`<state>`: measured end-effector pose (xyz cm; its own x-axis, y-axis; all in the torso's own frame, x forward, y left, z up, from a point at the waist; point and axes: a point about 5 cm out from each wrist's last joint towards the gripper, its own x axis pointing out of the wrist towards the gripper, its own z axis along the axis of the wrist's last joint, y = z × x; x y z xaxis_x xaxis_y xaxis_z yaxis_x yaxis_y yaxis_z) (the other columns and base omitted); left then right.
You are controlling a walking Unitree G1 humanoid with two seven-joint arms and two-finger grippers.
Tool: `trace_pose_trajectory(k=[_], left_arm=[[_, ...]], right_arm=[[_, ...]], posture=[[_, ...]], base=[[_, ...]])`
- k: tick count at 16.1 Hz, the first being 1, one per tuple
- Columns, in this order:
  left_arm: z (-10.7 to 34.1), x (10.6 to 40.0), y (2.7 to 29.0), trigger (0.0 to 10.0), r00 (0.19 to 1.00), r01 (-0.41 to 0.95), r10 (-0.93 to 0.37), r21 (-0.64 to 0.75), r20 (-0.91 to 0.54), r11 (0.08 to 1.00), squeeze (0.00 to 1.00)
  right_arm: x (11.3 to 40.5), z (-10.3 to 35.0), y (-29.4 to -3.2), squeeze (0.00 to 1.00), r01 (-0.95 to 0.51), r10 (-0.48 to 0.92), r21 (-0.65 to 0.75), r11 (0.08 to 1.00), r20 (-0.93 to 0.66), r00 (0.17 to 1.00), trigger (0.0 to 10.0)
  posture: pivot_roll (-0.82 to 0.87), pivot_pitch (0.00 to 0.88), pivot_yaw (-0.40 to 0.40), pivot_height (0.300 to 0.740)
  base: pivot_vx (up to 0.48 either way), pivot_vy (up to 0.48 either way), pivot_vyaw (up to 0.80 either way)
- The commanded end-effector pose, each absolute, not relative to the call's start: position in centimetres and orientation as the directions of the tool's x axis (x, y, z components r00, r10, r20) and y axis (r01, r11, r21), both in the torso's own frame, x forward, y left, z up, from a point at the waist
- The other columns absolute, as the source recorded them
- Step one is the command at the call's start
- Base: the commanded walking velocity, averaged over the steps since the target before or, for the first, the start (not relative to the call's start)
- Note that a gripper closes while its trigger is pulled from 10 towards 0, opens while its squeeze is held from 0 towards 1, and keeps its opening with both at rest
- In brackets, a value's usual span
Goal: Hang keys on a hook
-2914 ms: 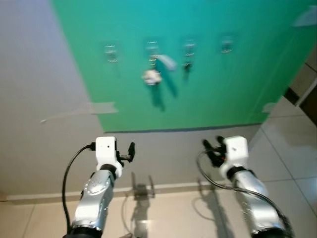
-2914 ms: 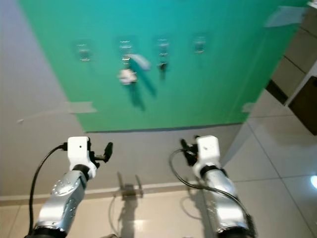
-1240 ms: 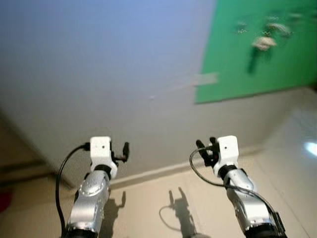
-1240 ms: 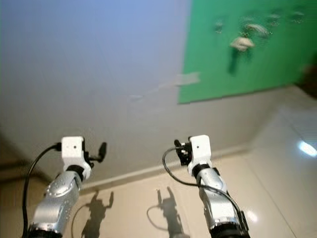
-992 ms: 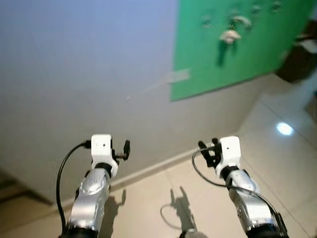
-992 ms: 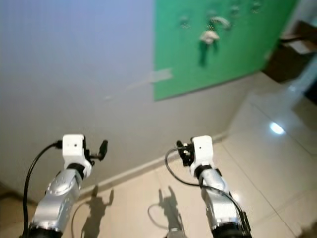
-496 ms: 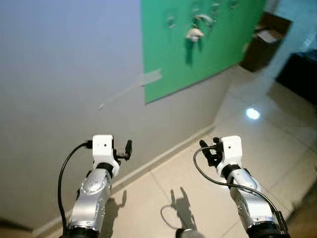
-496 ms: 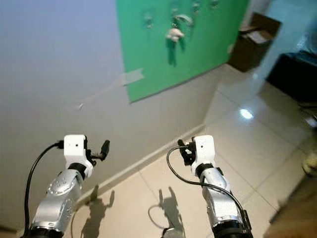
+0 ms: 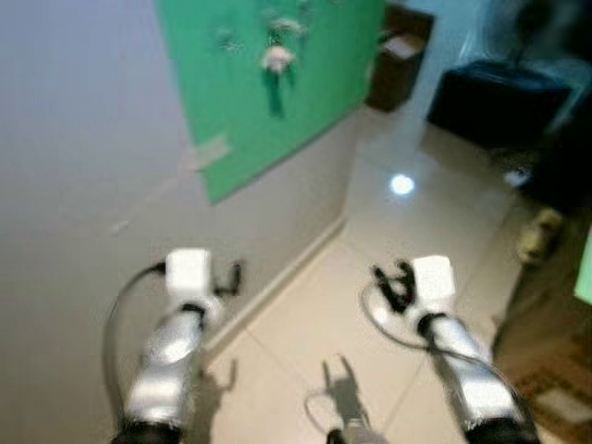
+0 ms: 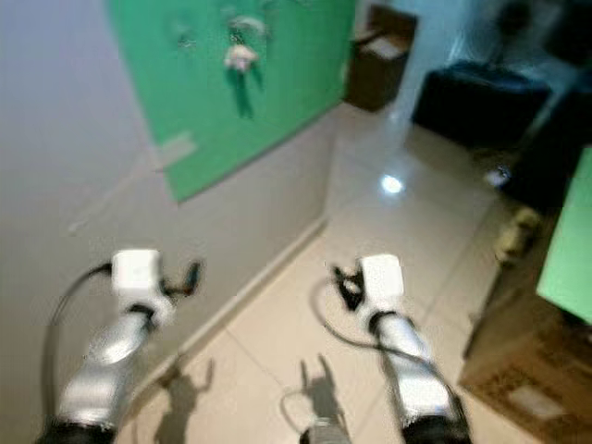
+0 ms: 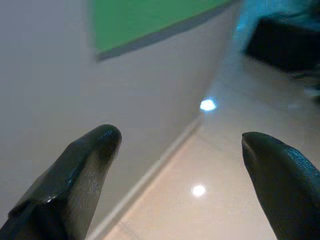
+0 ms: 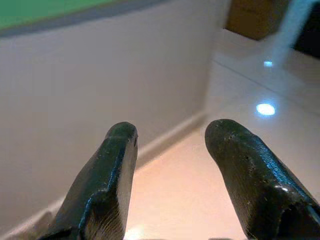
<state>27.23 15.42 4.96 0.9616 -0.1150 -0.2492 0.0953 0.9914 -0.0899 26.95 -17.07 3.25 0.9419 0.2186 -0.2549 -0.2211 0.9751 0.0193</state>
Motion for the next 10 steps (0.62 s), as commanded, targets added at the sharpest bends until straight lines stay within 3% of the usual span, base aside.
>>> trace_pose_trajectory(k=[1, 10], left_arm=[[4.78, 27.05, 16.3, 10.0, 0.961, 0.084, -0.099, -0.067, -0.258, 0.994, 0.0], [4.74, 27.1, 16.04, 10.0, 0.96, 0.106, -0.117, -0.057, -0.255, 0.993, 0.0]], right_arm=[[27.26, 3.69, -16.57, 0.0, -0.23, 0.23, 0.026, 0.973, -0.227, 0.946, 10.0], [26.84, 3.45, -16.7, 0.0, -0.226, 0.225, 0.021, 0.974, -0.232, 0.946, 10.0]], posture=[[-0.15, 0.0, 0.048, 0.74], [-0.16, 0.0, 0.053, 0.74]], base=[[0.0, 0.0, -0.8], [0.0, 0.0, -0.8]])
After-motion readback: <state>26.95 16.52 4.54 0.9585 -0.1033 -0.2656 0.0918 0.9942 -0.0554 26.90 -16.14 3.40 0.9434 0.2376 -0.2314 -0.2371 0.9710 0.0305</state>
